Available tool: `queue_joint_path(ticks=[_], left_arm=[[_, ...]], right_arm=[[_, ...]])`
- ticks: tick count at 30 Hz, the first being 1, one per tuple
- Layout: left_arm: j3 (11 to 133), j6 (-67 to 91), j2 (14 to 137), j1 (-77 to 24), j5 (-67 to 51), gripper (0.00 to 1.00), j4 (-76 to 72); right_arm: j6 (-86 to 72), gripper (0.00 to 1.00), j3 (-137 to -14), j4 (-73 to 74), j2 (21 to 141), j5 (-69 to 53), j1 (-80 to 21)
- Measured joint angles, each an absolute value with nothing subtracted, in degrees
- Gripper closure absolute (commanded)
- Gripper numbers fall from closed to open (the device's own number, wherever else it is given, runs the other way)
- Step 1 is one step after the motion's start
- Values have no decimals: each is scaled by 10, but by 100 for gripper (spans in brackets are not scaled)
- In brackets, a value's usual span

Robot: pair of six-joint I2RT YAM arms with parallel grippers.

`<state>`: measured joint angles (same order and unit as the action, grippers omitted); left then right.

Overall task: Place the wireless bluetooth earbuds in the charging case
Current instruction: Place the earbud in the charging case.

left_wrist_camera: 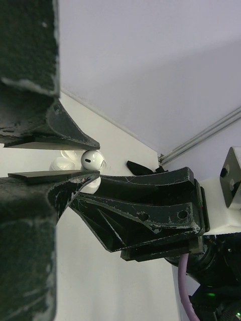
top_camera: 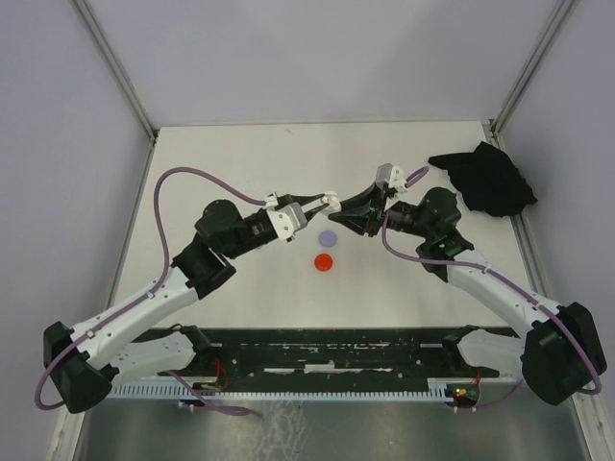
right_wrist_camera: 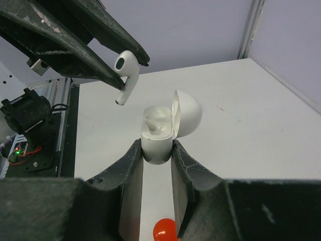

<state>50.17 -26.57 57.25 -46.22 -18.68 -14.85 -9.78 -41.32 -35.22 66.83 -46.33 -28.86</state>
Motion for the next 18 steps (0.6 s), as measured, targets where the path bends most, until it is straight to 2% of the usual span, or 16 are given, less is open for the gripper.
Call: queue_joint_path(ticks=[18], left_arm=[[502, -312, 594, -483, -129, 80, -151]], right_arm=[[-98, 98, -413, -356, 668, -465, -291]])
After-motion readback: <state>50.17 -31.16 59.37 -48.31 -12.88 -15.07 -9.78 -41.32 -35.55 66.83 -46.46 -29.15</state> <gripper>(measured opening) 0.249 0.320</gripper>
